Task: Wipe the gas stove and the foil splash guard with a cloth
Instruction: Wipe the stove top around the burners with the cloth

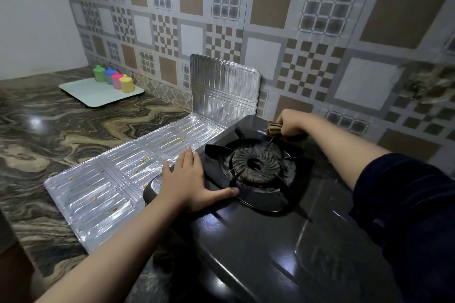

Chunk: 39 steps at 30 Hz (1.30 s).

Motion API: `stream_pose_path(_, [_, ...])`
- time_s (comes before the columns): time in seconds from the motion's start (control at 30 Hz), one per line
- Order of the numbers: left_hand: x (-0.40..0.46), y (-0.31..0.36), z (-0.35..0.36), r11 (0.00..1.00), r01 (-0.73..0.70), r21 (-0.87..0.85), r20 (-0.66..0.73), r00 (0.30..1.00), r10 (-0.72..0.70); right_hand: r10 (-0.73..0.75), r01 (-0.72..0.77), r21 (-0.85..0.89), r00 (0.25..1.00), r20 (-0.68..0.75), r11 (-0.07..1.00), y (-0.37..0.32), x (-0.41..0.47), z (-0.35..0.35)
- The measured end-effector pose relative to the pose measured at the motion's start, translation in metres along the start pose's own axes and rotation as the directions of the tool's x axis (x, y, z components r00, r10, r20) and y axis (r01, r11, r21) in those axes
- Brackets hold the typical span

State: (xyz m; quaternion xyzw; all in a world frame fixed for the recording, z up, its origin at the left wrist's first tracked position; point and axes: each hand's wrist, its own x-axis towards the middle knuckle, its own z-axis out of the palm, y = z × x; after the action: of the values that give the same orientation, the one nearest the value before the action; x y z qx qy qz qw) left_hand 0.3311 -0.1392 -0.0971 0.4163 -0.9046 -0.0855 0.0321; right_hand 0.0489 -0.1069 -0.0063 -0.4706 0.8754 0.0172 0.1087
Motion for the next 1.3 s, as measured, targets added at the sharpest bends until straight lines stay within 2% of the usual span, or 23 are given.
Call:
stream_pose_path(0.37, [-0.001, 0.005, -0.003, 1.0, -0.011, -0.012, 0.001, 1.0, 0.011, 0.112, -0.087, 0.232, 0.989, -0.098, 0.969, 0.01, -0.016, 0.009])
stream_pose_path(0.73, [0.001, -0.003, -0.001, 1.0, -0.018, -0.007, 0.004, 1.0, 0.018, 0.23, -0.217, 0.177, 0.972, -0.054, 0.96, 0.036, -0.063, 0.015])
stream_pose_path(0.93, [0.0, 0.001, -0.003, 0.999, -0.029, -0.022, -0.002, 1.0, 0.029, 0.25, -0.251, -0.02, 0.967, -0.041, 0.968, 0.037, -0.072, 0.013])
stream_pose_path(1.1, [0.0, 0.002, -0.003, 0.999, -0.034, -0.032, -0.011, 0.999, 0.033, 0.225, -0.198, -0.28, 0.972, 0.067, 0.939, 0.014, -0.089, -0.004])
stream_pose_path(1.2, [-0.005, 0.004, -0.001, 0.999, -0.027, -0.043, -0.005, 1.0, 0.027, 0.174, -0.14, -0.366, 0.983, 0.062, 0.92, -0.002, -0.09, -0.016])
stream_pose_path(1.3, [-0.004, 0.005, -0.003, 0.997, -0.015, -0.08, -0.033, 0.999, 0.012, 0.048, -0.05, -0.367, 0.999, -0.015, 0.929, -0.024, -0.086, -0.029])
